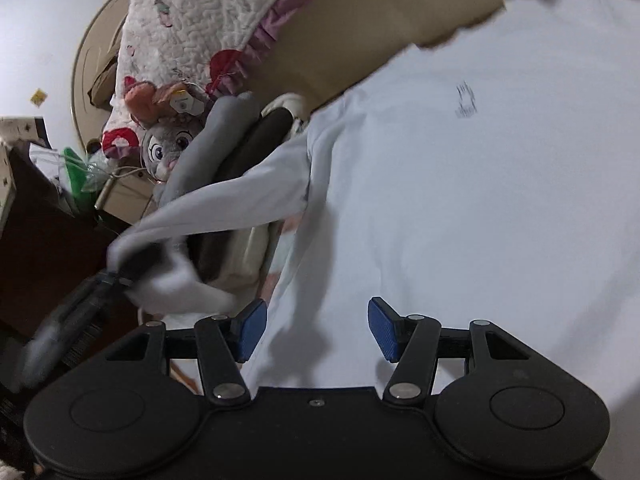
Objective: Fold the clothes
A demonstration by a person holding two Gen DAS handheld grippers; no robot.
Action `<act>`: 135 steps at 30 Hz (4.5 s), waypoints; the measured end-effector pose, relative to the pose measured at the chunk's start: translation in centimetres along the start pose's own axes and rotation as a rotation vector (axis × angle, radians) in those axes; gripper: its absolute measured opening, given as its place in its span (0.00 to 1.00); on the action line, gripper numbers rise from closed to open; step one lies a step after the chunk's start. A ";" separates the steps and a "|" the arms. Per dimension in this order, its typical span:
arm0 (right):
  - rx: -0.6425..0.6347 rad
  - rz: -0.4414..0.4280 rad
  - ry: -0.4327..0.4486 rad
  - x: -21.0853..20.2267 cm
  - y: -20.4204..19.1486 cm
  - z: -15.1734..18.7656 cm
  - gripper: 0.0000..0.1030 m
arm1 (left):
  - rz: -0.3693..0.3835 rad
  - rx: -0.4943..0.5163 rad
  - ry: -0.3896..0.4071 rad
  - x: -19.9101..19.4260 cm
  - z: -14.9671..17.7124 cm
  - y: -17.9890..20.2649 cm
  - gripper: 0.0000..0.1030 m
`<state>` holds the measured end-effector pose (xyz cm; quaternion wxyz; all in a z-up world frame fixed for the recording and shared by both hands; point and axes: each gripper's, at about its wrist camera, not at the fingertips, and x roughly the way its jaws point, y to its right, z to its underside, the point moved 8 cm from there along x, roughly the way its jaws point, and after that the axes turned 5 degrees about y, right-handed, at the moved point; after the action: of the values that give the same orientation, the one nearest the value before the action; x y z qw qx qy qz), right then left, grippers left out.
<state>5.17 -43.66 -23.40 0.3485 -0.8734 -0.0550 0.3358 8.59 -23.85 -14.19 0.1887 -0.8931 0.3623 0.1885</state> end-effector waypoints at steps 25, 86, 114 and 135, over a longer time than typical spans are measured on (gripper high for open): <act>0.224 -0.243 -0.181 3.3 -2.8 4.2 0.51 | 0.489 -0.257 -0.219 -0.1 7.1 6.0 0.54; -0.249 0.246 -0.004 1.1 2.2 0.0 0.33 | -0.531 0.720 -0.046 2.5 -17.0 -19.5 0.03; -0.425 0.149 -0.035 1.5 -1.1 3.0 0.57 | -0.729 0.266 -0.078 6.2 -13.1 -34.4 0.77; -0.216 0.331 0.081 -6.1 6.8 -5.8 0.55 | 0.000 -0.213 -0.148 10.1 -2.4 -8.8 0.77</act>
<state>3.18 -54.10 -21.37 0.1950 -0.9155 0.0676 0.3453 22.14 -24.99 -15.14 0.1189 -0.8917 0.3251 0.2915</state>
